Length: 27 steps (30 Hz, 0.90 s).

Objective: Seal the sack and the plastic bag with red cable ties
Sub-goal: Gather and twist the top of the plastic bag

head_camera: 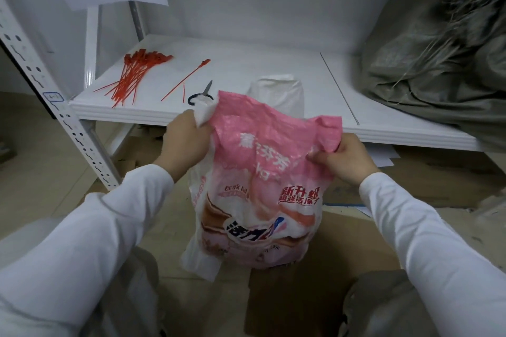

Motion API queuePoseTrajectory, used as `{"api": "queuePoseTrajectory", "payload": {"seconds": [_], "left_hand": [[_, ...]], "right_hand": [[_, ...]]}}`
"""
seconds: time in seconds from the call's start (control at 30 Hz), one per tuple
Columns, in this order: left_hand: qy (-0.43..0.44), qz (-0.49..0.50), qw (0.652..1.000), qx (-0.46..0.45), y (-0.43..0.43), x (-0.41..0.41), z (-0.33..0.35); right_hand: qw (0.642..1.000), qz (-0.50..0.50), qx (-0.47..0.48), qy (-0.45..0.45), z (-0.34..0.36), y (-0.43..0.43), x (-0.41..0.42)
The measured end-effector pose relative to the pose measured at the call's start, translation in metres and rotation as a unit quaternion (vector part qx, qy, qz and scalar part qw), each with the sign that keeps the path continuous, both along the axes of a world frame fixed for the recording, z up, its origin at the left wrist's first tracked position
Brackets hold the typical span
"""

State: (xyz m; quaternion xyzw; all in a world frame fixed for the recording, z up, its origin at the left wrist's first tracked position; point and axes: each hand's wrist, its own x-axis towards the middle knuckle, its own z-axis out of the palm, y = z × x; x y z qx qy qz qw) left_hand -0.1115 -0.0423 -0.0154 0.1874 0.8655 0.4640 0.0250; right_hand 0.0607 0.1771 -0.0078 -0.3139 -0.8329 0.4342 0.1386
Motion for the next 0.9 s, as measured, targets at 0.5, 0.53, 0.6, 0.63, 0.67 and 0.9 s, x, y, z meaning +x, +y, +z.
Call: {"api": "queuePoseTrajectory", "payload": {"seconds": [0.5, 0.53, 0.6, 0.63, 0.67, 0.9], "left_hand": [[-0.208, -0.307, 0.928, -0.041, 0.008, 0.033, 0.003], [-0.191, -0.307, 0.931, -0.056, 0.008, 0.037, 0.002], [-0.16, -0.307, 0.936, -0.064, 0.012, 0.046, -0.002], [-0.147, -0.311, 0.937, -0.065, 0.014, 0.051, -0.004], [-0.133, -0.315, 0.937, -0.066, 0.016, 0.055, -0.006], [-0.072, -0.287, 0.954, -0.038, 0.03, 0.068, -0.036]], "right_hand": [[0.977, -0.054, -0.206, 0.025, -0.011, -0.006, 0.0], [0.976, -0.047, -0.213, 0.019, -0.012, -0.007, -0.001], [0.973, -0.025, -0.229, 0.007, -0.014, -0.014, -0.001], [0.972, -0.006, -0.236, 0.0, -0.016, -0.018, -0.001], [0.972, 0.016, -0.233, -0.008, -0.019, -0.02, -0.001], [0.96, 0.124, -0.237, -0.078, -0.02, -0.032, -0.002]]}}
